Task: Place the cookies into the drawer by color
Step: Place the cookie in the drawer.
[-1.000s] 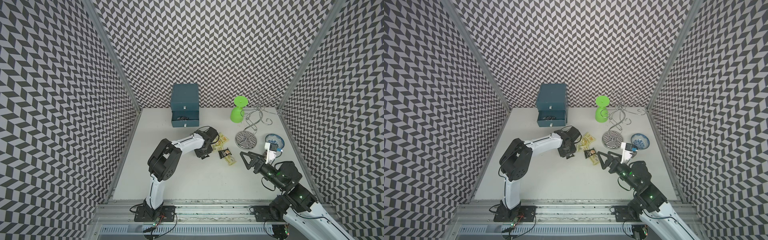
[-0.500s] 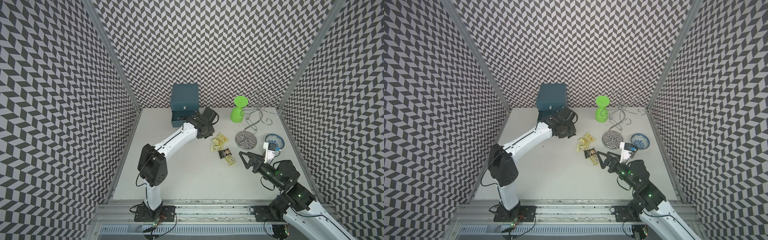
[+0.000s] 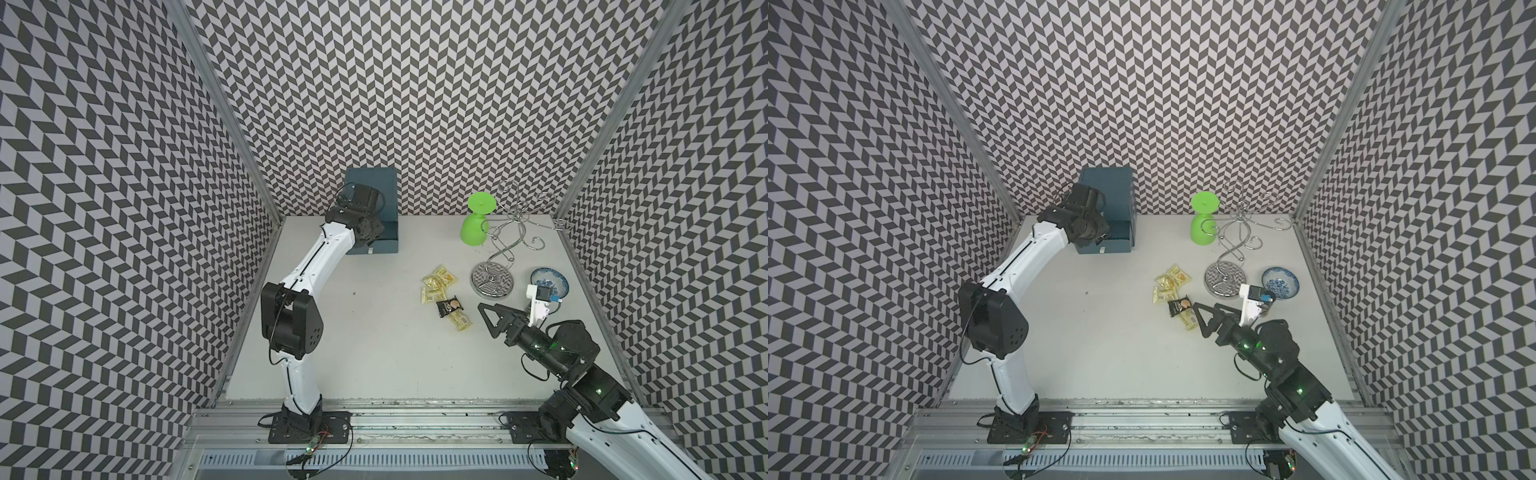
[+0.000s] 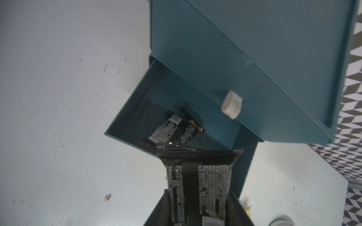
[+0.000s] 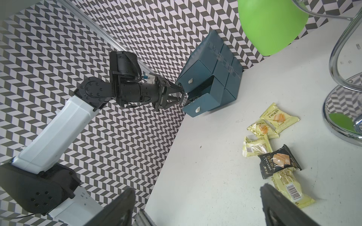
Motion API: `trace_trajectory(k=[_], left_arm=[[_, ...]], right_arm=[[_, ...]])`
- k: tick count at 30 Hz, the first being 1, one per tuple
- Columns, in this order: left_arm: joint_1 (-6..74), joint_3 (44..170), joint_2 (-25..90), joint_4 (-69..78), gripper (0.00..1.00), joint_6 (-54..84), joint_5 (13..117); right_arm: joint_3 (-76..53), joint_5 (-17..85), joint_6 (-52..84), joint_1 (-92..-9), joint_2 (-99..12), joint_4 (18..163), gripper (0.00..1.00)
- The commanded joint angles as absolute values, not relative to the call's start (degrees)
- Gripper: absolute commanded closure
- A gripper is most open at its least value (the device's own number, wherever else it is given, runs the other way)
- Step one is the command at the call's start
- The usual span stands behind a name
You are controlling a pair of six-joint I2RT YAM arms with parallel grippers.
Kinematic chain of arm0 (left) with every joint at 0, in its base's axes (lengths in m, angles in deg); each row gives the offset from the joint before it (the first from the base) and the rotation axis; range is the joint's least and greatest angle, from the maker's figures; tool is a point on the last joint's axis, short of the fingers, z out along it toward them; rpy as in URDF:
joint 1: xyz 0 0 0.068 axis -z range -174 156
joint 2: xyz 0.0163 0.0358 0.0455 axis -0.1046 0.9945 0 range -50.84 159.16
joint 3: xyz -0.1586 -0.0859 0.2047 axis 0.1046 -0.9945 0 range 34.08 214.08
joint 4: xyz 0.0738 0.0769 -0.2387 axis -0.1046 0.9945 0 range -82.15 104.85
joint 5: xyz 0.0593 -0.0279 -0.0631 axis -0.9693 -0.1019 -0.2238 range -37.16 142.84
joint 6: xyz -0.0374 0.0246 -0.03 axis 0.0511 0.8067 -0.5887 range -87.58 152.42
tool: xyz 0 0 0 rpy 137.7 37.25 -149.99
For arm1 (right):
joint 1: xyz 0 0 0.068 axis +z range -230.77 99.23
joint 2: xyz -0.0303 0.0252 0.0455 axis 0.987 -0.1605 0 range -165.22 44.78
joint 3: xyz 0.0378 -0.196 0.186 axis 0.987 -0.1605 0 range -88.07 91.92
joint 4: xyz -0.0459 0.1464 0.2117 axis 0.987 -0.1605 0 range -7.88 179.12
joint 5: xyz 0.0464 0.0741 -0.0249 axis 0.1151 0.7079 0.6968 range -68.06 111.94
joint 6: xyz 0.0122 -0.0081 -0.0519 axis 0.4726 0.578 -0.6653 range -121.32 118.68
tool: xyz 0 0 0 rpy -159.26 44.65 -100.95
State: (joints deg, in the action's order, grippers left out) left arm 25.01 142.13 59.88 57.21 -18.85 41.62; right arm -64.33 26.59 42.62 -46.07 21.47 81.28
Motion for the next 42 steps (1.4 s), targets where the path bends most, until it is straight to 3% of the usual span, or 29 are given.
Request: trace_trajectory(k=[1,27,34,42], left_arm=[[23.57,143.59,61.20,55.84,0.58,-19.10,43.96],[18.22,138.59,65.73,46.00,0.54,-19.35,49.35],[18.13,136.13,65.43,43.74,0.32,-18.14,51.43],[18.13,136.56,62.71,42.93,0.28,-16.85,50.76]], right_arm=[[-62.41,25.88,42.07,-45.86,21.98,81.61,0.00],[-63.20,25.10,42.56,-45.87,24.30,80.51,0.01],[-63.18,25.40,42.67,-45.86,24.09,80.46,0.00],[-63.25,25.57,42.89,-45.85,23.85,80.73,0.01]])
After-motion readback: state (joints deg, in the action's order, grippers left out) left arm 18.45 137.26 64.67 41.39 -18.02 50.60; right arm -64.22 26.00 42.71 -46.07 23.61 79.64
